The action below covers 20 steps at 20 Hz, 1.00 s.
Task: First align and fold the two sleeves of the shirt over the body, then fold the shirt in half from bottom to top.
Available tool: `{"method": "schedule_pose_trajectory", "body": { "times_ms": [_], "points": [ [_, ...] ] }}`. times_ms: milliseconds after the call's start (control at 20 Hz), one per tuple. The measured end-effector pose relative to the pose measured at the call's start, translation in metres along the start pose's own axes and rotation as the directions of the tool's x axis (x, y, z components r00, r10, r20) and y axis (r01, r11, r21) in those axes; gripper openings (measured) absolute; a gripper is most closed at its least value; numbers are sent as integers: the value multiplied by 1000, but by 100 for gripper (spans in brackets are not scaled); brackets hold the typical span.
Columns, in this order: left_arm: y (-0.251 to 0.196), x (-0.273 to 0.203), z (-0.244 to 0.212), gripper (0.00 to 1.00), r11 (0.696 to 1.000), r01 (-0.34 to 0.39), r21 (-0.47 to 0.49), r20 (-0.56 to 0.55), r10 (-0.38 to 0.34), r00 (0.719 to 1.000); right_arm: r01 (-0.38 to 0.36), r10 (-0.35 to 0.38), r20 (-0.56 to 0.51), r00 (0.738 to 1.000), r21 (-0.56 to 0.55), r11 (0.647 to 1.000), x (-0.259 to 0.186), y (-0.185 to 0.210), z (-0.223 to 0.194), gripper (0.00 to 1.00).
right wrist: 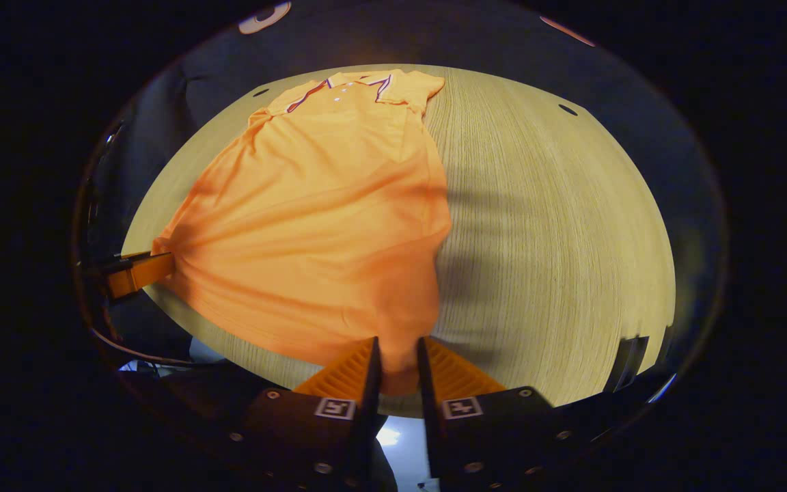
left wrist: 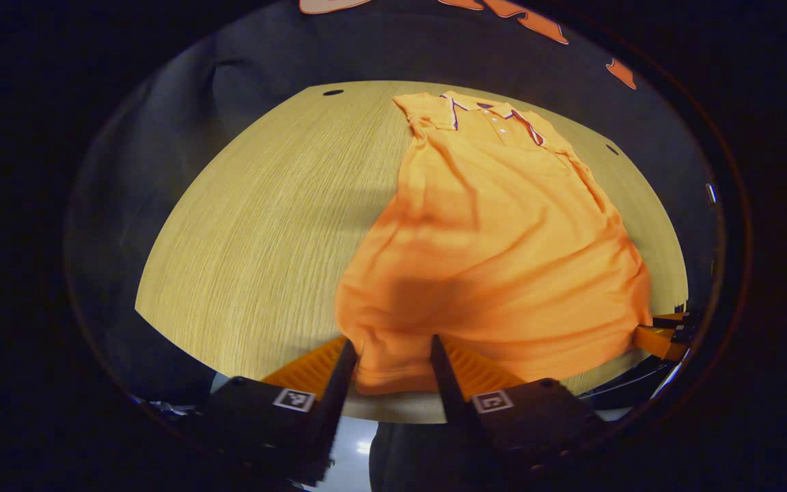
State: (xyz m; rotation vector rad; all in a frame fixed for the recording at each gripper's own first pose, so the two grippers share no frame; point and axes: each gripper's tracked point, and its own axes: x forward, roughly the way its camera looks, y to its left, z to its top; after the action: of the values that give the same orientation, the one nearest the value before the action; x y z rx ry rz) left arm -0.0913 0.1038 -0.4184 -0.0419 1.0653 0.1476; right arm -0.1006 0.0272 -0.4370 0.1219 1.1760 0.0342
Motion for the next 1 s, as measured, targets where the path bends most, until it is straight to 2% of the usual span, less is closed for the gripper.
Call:
{"method": "schedule_pose_trajectory", "body": {
  "times_ms": [50,100,150,200,250,350,600,750,1000],
  "points": [
    [-1,4,-2,33,999,-10,41,-24,11,1000,-79,80,-10,997,29,996,2,11,-1,17],
    [-2,4,-2,8,997,2,77,-32,0,999,-136,139,-24,990,105,985,0,19,-6,17],
    [-3,3,-3,8,998,21,63,-35,-19,999,-153,155,3,988,186,971,-2,14,2,11],
    [-4,3,4,2,999,42,15,-30,-42,999,-173,178,-1,984,229,958,-1,12,1,4],
    [-4,0,1,1,997,76,-31,-57,-78,995,-182,187,3,982,253,950,-2,10,3,4],
    [6,-5,11,1,992,94,-82,-42,-97,994,-207,203,43,978,261,943,-4,14,16,4],
    [10,-18,54,1,991,132,-24,29,-132,991,-273,239,153,959,266,925,-15,31,61,4],
    [2,-21,87,1,988,157,15,67,-157,985,-265,225,186,957,234,935,-18,29,87,4],
    [-5,-20,149,1,980,191,63,134,-198,971,-270,208,243,947,256,928,-23,23,134,4]
  ]
}}
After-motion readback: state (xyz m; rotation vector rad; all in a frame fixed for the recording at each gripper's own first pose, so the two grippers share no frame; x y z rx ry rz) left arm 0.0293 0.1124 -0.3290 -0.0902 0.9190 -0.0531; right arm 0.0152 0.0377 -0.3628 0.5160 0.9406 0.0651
